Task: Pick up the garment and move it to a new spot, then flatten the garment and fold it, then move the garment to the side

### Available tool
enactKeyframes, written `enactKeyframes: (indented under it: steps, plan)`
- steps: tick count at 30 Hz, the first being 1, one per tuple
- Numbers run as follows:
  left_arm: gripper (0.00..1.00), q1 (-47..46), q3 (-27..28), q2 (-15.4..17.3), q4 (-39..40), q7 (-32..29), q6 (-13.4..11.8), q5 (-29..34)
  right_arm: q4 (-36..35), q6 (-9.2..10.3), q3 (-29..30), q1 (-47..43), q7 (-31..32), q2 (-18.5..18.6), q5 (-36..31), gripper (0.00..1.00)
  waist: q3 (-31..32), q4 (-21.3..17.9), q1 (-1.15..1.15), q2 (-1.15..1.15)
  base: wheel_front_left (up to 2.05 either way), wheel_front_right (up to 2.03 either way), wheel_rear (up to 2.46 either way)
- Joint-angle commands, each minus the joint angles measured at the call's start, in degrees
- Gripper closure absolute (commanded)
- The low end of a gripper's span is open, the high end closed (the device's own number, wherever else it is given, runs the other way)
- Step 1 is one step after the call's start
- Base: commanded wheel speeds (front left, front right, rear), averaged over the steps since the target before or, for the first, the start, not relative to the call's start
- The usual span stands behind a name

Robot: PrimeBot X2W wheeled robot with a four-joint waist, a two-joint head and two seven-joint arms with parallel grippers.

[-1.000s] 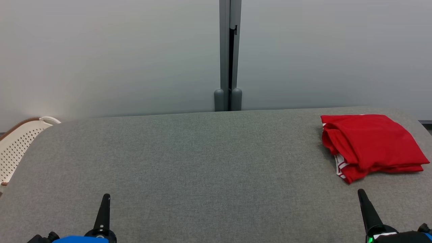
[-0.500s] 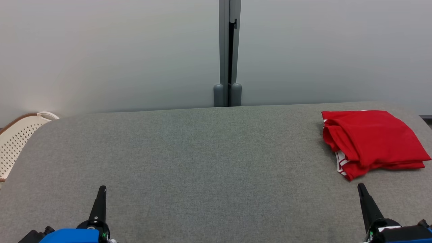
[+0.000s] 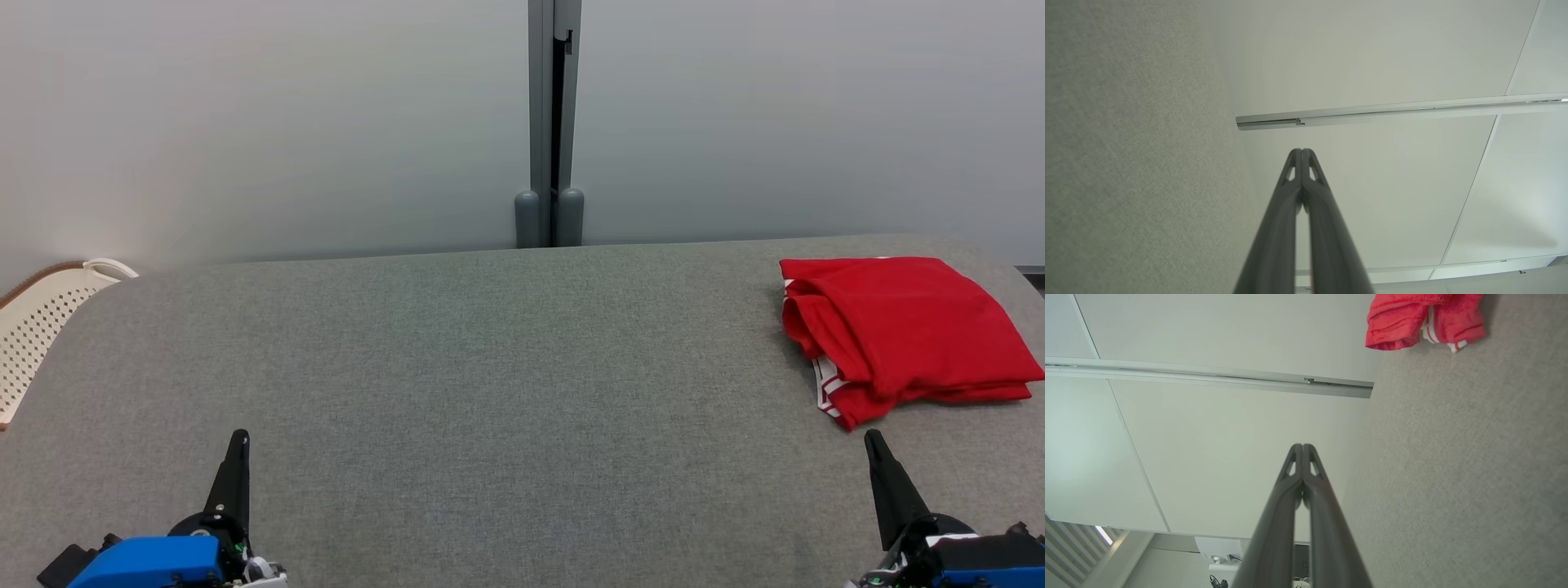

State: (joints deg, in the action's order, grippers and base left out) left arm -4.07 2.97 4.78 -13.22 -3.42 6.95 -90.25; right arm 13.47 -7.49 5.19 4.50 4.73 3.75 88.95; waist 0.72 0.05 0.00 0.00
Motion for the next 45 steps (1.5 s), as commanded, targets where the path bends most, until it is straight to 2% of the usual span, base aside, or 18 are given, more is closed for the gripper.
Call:
enactKeyframes:
  steps: [1, 10, 45]
  plan:
    - [1.00, -1.4, 0.4, 0.0, -0.2, -0.3, 0.5, -1.0, 0.1, 0.00, 0.2, 1.3, 0.3, -0.2, 1.2, 1.00, -0.1, 0.0, 0.00, 0.00, 0.00, 0.00, 0.00]
    - [1.00, -2.6, 1.3, -0.1, -0.8, -1.3, 0.9, -4.4, 0.7, 0.00, 0.6, 2.2, 1.4, -0.3, 4.4, 1.00, -0.9, 0.0, 0.00, 0.00, 0.00, 0.00, 0.00]
    - [1.00, -2.5, 2.1, -0.7, -0.9, -2.0, 0.7, -3.4, 0.7, 0.00, 1.0, 2.3, 1.6, -0.6, 3.8, 1.00, -0.9, 0.0, 0.00, 0.00, 0.00, 0.00, 0.00]
